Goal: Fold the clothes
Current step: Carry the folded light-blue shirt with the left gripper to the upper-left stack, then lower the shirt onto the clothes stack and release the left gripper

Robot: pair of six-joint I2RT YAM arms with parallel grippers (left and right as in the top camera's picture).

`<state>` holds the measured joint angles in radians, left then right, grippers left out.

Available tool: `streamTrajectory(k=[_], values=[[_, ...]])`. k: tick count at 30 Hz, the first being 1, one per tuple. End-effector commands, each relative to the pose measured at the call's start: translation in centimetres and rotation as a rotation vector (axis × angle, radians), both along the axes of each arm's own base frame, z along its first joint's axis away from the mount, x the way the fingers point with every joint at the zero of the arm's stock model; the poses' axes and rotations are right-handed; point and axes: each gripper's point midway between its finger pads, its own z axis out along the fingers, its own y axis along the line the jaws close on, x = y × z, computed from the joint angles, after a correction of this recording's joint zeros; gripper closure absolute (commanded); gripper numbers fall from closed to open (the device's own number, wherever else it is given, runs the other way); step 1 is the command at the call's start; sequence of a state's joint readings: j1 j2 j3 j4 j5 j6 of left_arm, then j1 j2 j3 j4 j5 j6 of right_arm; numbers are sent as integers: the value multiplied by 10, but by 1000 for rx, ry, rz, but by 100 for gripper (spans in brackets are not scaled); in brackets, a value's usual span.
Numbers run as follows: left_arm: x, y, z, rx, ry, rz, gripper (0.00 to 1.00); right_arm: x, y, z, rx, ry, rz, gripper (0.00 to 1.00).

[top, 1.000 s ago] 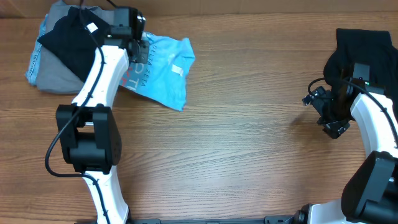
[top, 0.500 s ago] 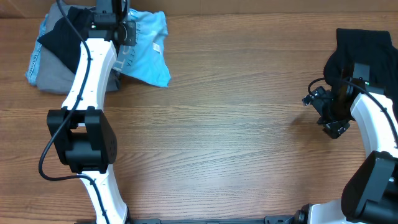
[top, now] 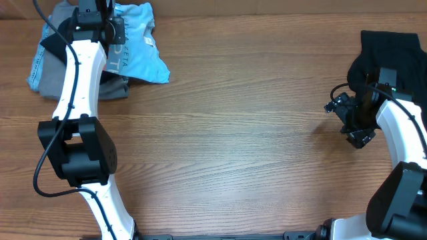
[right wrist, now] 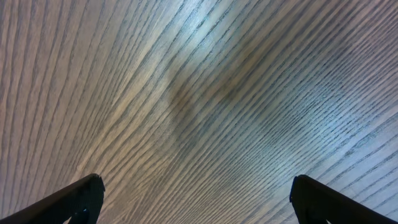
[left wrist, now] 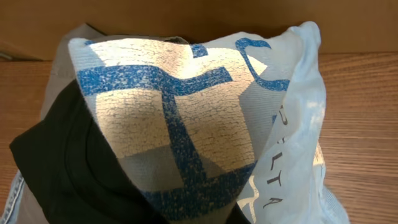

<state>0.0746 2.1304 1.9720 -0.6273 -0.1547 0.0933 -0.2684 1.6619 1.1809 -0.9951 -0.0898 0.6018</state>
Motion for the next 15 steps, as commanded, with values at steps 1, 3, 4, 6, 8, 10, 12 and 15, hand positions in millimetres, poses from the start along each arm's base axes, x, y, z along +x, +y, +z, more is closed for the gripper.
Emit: streamTrajectory(k=[1,3,4,6,8,10,12,15], values=[[9,6,25,23,-62,12,96,7,-2,11,-10,-38,4,0],[9,7,29,28,-67,18,96,7,-2,11,-10,-38,4,0],[9,8,32,31,-71,25,96,7,-2,11,-10,-38,4,0],[10,9,43,36,-88,29,96,7,-2,11,-10,-38,4,0],[10,9,55,36,-102,29,96,7,-2,11,-10,-38,4,0],[11,10,69,39,-123,31,96,7,-2,11,-10,-38,4,0],[11,10,81,40,-140,31,96,7,-2,11,-10,-38,4,0],[11,11,90,42,-155,34,95,7,-2,11,-10,-38,4,0]])
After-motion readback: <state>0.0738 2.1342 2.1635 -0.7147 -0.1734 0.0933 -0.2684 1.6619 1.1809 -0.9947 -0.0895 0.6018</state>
